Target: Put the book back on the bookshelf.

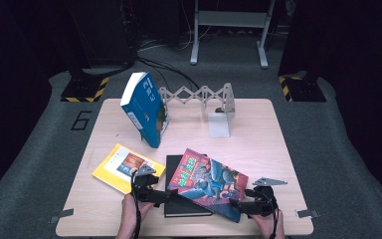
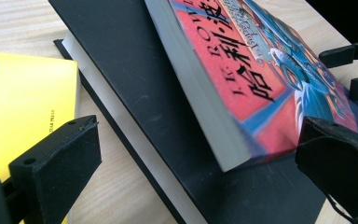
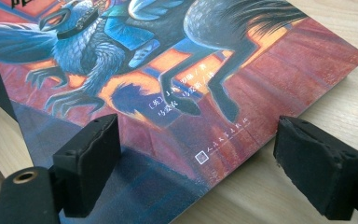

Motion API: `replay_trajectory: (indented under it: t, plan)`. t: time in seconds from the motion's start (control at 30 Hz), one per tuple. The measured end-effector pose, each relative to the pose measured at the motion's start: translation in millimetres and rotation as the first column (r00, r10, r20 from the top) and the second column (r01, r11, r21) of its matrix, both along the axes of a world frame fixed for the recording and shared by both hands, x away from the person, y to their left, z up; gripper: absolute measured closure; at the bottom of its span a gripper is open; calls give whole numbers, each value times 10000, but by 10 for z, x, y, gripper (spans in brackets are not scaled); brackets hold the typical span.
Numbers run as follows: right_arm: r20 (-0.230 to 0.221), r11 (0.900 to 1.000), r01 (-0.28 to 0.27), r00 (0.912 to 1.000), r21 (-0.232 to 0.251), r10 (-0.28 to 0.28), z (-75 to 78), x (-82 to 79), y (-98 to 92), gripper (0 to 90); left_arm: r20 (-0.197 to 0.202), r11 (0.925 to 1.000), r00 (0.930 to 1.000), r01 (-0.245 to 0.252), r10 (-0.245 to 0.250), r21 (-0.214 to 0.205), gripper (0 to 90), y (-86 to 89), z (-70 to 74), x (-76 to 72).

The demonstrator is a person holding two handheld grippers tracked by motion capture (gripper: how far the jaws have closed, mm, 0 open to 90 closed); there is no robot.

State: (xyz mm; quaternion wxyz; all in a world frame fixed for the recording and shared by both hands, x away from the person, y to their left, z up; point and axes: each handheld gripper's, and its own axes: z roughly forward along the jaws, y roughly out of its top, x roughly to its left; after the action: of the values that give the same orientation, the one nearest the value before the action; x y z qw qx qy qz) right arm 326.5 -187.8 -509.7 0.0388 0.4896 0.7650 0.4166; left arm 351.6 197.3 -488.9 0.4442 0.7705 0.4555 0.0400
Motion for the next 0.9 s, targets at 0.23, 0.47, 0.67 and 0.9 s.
replay_trajectory:
  t: [0.23,0.47,0.67,0.9]
  plan:
    - [-32,10000,21,10000,53,-21,31,12,112,143,-86,9997,9997,-227,227,-38,1,34,5,18]
    - [163,9996,11,9999,-274,-6,112,19,227,146,-321,9995,9989,-327,327,17,15,78,-33,57]
    - [188,9987,-268,9994,-426,277,170,39,331,151,-492,9988,9976,-483,486,78,25,95,-77,70]
    - [362,9974,-539,9978,-481,556,239,107,286,184,-624,9989,9970,-442,451,145,35,125,-100,83]
